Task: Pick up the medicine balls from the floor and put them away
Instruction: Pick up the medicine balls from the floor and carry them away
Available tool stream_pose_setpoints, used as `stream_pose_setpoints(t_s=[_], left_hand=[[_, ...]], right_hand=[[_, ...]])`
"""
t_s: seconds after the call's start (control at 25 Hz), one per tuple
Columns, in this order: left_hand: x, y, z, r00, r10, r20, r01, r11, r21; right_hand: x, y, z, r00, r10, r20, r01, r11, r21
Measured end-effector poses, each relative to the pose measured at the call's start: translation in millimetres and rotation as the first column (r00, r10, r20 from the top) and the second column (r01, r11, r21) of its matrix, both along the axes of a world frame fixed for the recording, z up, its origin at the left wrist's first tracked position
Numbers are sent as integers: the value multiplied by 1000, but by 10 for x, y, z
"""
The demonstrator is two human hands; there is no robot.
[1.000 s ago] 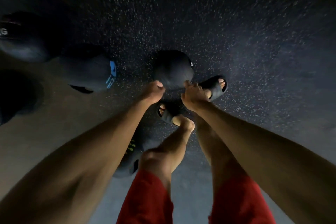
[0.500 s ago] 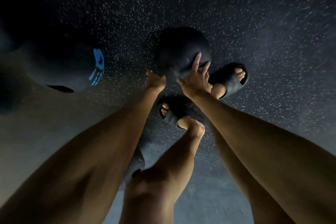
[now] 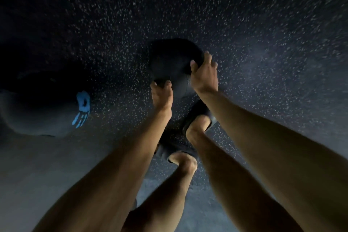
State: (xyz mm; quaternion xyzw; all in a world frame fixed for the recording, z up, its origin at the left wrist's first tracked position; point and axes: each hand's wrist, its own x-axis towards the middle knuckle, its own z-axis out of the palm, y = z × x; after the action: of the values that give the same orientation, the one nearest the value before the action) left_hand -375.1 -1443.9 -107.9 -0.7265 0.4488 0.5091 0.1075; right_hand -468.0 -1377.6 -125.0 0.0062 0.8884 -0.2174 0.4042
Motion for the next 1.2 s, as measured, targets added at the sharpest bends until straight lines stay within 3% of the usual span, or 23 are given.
stream_pose_setpoints(t_s=[0.08,0.2,0.32,0.48,0.56,0.64,0.76,0.8,0.88,0.96,1.04,1.12,1.2], left_hand=[[-277,-2,47,998,-15,-61,8,994,-107],[-722,-24,159,985,-156,-79,128,949,-288],[-1130,-228,197,948,-225,-223,166,952,-256],[-1985,-469,275,804,-477,-355,443,879,-178],[-2174,-542,254,800,-497,-338,438,867,-237],[-2121,-664,178,835,-500,-229,424,851,-310],[-1823,-807,44,859,-506,-76,491,857,-157],[-1760,-825,-25,884,-463,-64,461,887,-39],[-1875,-847,-145,971,-229,-67,239,938,253],[-2108,-886,-226,997,5,-75,29,894,447],[-2381,-957,-243,990,103,-92,-50,885,462],[-2556,-1051,-198,976,158,-153,-86,915,395],[-2724,-1179,-127,959,172,-224,-95,943,319]], right_hand=[[35,135,71,989,110,-100,-114,993,-37],[152,271,152,976,195,-99,-199,979,-42],[123,207,213,993,113,-25,-114,990,-79],[-371,8,185,992,60,110,-53,997,-64],[-662,-96,125,986,63,155,-67,997,25],[-1017,-204,51,987,6,159,-21,996,91],[-1631,-354,-17,984,-73,165,54,992,115],[-1825,-402,-38,984,-69,163,49,992,120],[-2168,-545,-71,985,-80,155,59,989,134],[-2412,-786,-100,983,-112,144,93,987,134],[-2535,-1026,-113,979,-198,54,191,975,113],[-2602,-1095,-88,922,-381,-72,384,923,33],[-2531,-993,-23,869,-468,-160,467,883,-52]])
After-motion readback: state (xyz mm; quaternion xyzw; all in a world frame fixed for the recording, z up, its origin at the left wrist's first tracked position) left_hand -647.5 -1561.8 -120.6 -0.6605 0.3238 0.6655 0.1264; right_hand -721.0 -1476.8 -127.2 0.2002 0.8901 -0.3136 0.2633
